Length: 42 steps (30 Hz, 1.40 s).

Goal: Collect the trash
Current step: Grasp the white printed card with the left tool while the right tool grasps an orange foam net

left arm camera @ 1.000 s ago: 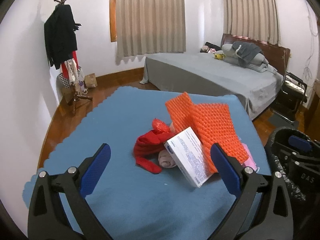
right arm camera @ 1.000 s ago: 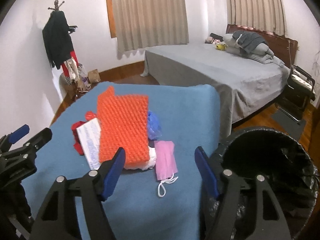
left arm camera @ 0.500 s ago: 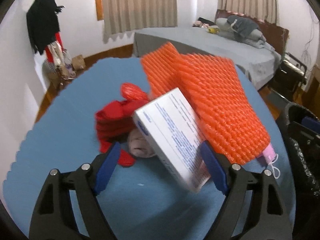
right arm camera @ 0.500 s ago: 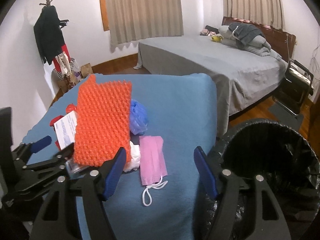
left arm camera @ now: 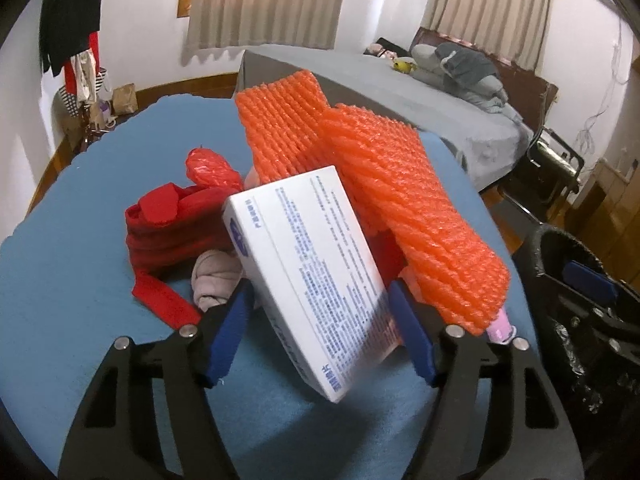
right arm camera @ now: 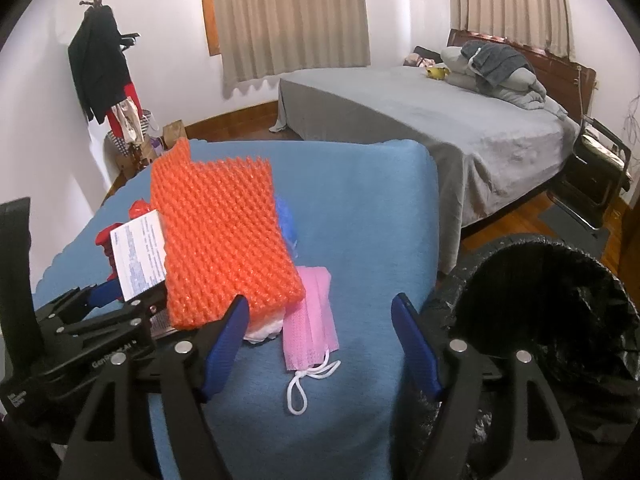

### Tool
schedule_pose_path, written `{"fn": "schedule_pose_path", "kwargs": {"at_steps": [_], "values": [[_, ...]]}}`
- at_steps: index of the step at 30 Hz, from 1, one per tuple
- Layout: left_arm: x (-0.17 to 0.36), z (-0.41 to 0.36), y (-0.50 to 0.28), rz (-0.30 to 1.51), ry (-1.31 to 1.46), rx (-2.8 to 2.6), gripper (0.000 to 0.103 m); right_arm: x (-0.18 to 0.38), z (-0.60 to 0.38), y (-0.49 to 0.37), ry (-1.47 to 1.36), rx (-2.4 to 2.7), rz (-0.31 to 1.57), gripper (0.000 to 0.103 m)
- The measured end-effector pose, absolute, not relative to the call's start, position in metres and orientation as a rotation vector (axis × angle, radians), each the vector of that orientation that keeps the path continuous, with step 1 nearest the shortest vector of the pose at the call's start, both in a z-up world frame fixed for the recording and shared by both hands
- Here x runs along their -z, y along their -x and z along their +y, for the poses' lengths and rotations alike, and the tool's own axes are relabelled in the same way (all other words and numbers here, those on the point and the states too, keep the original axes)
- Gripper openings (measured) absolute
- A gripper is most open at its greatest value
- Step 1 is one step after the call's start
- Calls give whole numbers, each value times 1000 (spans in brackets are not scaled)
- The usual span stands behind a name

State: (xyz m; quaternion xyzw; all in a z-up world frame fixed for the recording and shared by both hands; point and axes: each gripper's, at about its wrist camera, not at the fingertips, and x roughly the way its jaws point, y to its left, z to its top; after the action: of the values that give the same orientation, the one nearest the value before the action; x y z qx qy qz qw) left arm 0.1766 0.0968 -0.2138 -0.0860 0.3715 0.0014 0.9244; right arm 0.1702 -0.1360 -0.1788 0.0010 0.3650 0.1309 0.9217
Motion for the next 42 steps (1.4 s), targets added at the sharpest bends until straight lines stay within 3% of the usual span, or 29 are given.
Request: {"fn": "schedule_pose_path", "kwargs": {"at_steps": [4, 10, 12, 15, 23, 25, 34, 39, 42], "values": [[216, 86, -186, 782, 142, -39, 87, 177, -135, -170, 0, -268, 748, 75], [220, 79, -195, 791, 90, -79, 89, 177, -139, -171, -6, -256, 746, 75], [218, 83, -192, 785, 99, -81, 76, 178, -139, -171, -8, -257, 748, 75], [215, 95, -184, 782, 138, -33, 68, 180, -138, -170, -10, -260, 751, 75], [214, 127, -156, 814, 121, -45, 65, 182, -132, -167, -15, -277, 749, 76], [217, 129, -156, 823, 138, -48, 57, 180, -129, -168, -24, -290, 743, 76], [203, 131, -152, 768, 113, -39, 56, 173, -92, -176, -1, -407, 728, 75], [191, 147, -144, 743, 113, -73, 56, 186, -72, -185, 21, -425, 764, 68], [183, 156, -140, 724, 110, -81, 55, 193, -64, -189, 55, -406, 772, 56]]}}
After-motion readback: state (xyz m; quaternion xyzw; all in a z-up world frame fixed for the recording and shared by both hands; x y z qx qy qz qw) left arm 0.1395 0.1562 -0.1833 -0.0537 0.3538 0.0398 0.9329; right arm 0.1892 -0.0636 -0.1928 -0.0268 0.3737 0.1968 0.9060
